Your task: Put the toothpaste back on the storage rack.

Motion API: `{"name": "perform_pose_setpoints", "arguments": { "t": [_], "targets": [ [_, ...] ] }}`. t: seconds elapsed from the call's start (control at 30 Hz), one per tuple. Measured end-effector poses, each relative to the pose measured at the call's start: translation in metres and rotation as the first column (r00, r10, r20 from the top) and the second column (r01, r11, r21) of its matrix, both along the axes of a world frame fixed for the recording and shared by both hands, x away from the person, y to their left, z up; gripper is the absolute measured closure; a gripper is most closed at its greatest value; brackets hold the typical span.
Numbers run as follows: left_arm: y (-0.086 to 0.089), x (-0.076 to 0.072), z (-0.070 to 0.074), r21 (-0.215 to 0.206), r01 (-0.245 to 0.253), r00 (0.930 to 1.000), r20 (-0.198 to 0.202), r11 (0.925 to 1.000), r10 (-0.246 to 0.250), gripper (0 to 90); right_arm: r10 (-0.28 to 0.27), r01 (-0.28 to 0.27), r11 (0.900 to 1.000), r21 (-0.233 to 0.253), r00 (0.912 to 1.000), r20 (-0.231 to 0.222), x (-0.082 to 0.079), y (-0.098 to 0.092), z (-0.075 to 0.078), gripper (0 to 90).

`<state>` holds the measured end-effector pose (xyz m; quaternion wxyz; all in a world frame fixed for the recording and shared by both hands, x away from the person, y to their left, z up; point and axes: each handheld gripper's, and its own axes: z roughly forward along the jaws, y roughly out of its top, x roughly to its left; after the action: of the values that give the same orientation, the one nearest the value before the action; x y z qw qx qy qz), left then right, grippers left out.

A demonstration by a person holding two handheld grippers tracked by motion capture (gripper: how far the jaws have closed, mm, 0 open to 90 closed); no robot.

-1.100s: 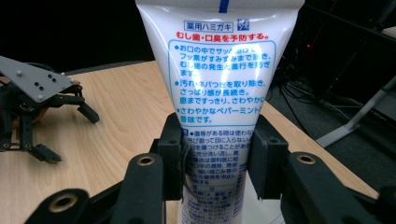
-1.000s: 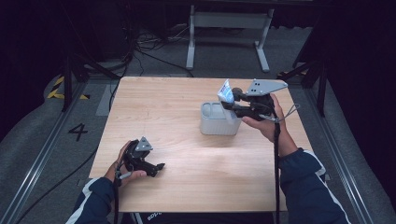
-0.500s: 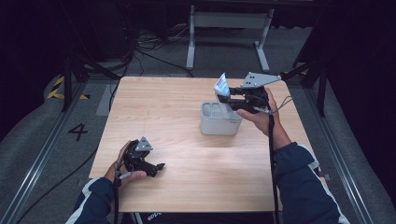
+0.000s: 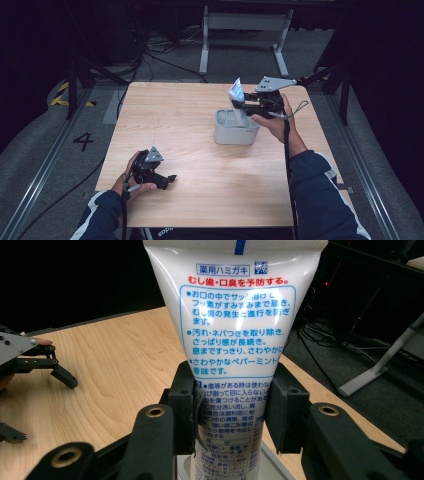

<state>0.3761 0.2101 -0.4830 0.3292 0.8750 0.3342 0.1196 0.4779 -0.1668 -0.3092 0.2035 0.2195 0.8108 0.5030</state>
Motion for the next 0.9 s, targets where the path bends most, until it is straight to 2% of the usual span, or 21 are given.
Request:
{"name": "perform_pose_setpoints", "arguments": {
  "t": [0.9],
  "targets": [
    [0.000, 0.000, 0.000, -0.002, 0.000, 1.0000, 0.001, 1.0000, 0.000, 0.3, -0.042, 0.042, 0.999, -0.010, 0.9983, -0.041, 0.012, -0.011, -0.023, 61.4]
  ]
}}
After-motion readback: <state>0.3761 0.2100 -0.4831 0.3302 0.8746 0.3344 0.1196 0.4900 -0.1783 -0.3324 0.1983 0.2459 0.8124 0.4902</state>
